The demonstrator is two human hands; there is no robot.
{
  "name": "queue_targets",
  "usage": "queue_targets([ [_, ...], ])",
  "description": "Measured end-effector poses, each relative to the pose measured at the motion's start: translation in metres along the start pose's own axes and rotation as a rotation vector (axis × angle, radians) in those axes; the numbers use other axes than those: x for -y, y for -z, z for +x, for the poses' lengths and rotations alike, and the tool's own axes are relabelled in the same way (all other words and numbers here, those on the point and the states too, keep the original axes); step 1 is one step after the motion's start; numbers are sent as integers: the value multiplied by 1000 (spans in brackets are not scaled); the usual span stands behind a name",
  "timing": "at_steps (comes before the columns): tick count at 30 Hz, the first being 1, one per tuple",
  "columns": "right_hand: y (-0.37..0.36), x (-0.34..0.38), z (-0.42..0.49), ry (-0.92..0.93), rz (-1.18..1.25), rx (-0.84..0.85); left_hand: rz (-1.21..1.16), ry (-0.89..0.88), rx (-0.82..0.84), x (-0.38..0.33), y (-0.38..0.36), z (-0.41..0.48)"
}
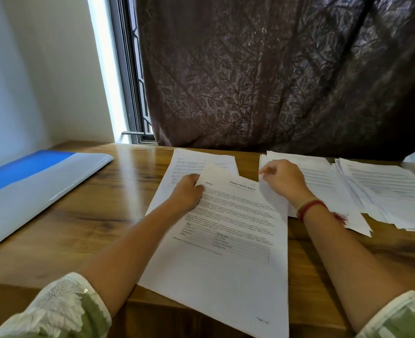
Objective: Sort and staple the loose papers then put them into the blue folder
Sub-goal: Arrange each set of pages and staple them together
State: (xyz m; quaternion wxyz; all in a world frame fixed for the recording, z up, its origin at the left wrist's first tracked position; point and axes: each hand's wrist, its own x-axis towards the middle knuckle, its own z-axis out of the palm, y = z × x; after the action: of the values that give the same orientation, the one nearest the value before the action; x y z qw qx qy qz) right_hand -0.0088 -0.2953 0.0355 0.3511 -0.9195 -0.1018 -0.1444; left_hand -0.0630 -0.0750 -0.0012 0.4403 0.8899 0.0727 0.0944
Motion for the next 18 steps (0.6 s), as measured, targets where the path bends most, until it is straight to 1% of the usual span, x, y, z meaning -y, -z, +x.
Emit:
queue_targets([
  [1,-5,8,3,59,-41,12,-5,1,-7,0,0,0],
  [3,-18,29,8,139,-35,144,0,-14,-17,2,-2,0],
  [5,-33,45,13,160,32,273,-2,-20,-22,2,-4,0],
  [7,-49,52,15,135,96,320,-4,-32,-25,2,-5,0],
  [10,-70,45,14,111,206,302,5,-32,-28,2,-4,1],
  [14,-74,37,19,52,387,268,33,-43,-17,3,-6,2],
  [18,-79,35,19,19,414,240,44,-43,-13,1,-5,0],
])
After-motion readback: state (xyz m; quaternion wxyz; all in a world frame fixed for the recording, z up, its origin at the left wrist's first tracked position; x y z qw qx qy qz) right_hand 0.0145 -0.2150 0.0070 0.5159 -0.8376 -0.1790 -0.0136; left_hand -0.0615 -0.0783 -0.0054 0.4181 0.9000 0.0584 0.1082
